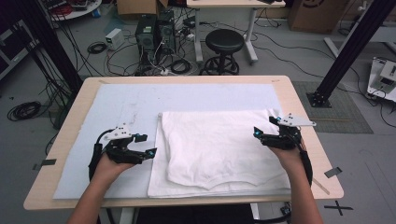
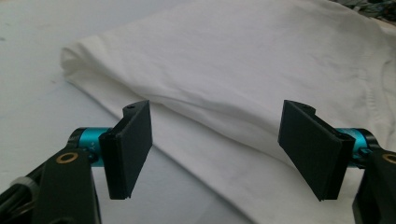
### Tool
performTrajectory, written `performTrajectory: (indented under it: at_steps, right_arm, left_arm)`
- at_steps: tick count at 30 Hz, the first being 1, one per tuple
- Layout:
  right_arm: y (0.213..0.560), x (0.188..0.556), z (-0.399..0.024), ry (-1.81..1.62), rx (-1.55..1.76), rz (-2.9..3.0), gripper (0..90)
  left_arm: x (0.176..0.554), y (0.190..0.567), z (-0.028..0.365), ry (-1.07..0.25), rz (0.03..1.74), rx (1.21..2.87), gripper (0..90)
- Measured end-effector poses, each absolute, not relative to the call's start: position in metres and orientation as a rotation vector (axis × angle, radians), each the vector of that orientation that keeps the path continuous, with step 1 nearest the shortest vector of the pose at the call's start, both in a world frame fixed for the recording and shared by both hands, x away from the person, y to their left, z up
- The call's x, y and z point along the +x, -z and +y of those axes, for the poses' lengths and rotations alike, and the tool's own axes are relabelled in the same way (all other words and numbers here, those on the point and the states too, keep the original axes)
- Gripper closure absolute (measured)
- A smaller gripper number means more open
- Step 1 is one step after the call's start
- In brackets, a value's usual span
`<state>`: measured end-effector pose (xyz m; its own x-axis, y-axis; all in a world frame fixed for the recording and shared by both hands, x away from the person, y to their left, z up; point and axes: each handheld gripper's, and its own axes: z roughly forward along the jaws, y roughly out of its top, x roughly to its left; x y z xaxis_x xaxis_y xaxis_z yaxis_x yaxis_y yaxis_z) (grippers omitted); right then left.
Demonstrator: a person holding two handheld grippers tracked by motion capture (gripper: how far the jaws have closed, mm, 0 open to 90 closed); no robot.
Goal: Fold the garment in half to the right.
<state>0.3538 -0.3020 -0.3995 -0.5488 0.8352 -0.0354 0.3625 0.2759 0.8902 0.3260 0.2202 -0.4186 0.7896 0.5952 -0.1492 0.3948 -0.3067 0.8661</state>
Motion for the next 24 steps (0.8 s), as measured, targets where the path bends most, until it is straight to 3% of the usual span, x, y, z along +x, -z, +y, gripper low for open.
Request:
performTrajectory:
  at_steps: [10, 21, 24]
  right_arm:
    - [0.402, 0.357, -0.302, -1.18, 1.076, 2.058, 21.7]
    - [0.404, 0.358, -0.305, -1.173, 1.089, 2.051, 21.8]
    - [0.405, 0.359, -0.305, -1.168, 1.086, 2.054, 21.7]
  left_arm:
    - [0.326, 0.449, 0.192, -0.118, 0.779, 2.114, 23.8]
    - [0.324, 0.45, 0.199, -0.116, 0.832, 2.103, 22.3]
    - [0.323, 0.452, 0.194, -0.067, 0.834, 2.055, 15.8]
